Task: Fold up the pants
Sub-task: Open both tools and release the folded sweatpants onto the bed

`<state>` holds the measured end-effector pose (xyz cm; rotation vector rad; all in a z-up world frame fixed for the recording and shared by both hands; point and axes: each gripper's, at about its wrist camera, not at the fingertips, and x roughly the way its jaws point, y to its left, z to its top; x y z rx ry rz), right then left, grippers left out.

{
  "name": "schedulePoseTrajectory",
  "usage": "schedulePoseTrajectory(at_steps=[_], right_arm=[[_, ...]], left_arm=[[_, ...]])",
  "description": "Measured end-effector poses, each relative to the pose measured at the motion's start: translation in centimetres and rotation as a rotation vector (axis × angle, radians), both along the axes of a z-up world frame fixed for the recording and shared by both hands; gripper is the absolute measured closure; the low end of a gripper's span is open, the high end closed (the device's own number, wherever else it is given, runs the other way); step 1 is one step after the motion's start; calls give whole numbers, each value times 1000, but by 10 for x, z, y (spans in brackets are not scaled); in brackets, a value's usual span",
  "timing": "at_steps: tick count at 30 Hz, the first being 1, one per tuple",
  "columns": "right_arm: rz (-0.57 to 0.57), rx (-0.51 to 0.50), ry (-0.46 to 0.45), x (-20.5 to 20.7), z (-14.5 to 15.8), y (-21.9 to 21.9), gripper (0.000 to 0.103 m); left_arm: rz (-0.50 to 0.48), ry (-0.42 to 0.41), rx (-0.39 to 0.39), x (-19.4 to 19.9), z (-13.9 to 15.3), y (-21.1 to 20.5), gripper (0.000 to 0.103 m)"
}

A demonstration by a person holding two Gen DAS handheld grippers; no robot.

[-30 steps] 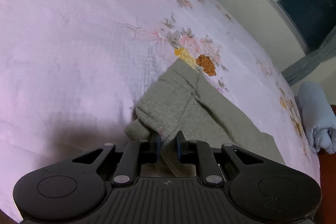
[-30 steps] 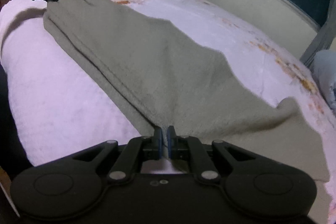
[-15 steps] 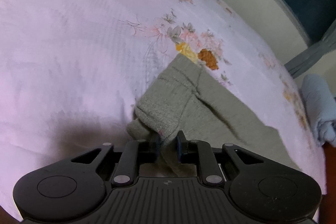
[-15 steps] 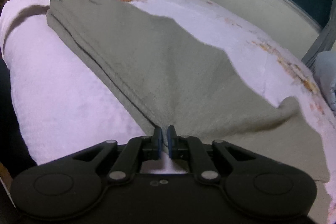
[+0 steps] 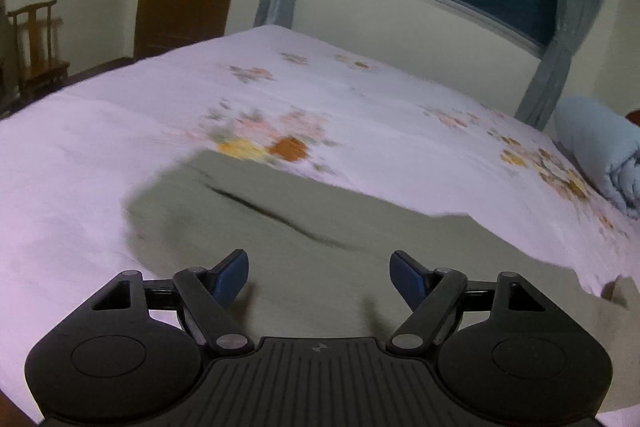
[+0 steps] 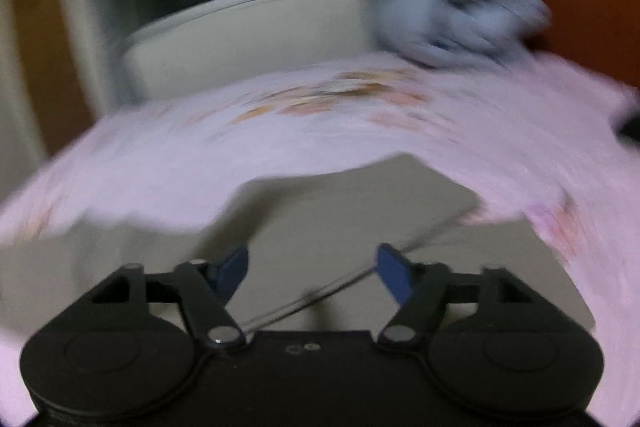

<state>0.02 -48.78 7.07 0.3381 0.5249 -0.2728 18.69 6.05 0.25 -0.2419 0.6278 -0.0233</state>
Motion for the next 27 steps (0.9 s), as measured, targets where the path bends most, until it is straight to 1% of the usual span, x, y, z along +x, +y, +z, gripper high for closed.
schedulePoseTrajectory(at_steps=[2, 3, 5, 8, 10, 11, 12, 14, 16, 18, 20, 22, 24, 25, 27], right_arm=[[-38, 50, -7, 1, -3, -22, 59], [-48, 72, -8, 2, -8, -28, 62], [-63, 109, -12, 6, -13, -43, 65], [-103, 208, -34, 16, -22, -59, 68], [-130, 254, -45, 18, -30, -75, 70], [-148, 284, -48, 22, -35, -84, 72], [-166, 303, -49, 18, -38, -90, 73], [-193, 358, -53, 24, -47, -103, 74], [-216, 391, -39, 34, -57, -113, 75], [-220, 421, -26, 43, -66, -120, 75], [-223, 426, -7, 53, -71, -121, 76], [-235, 414, 3, 58, -72, -120, 82], [-244, 390, 12, 58, -71, -118, 96], [-241, 376, 9, 58, -69, -118, 99], [-230, 328, 12, 56, -64, -114, 101]], left_arm=[[3, 1, 29, -1, -11, -26, 26], [11, 0, 26, -2, -14, -34, 26], [15, -3, 15, -5, -20, -45, 26], [18, -9, 19, -12, -29, -55, 26], [6, -20, 59, -18, -35, -58, 26], [-1, -15, 77, -19, -38, -60, 26], [-4, 0, 74, -17, -39, -59, 26], [-4, 19, 68, -10, -43, -59, 25], [-12, 41, 71, -5, -47, -62, 20], [-32, 45, 102, -2, -49, -70, 11], [-45, 51, 140, 0, -51, -77, 9], [-47, 49, 148, 2, -52, -79, 8], [-44, 44, 135, 2, -52, -77, 8], [-42, 42, 133, 2, -51, -77, 8], [-26, 27, 142, -1, -49, -77, 8]])
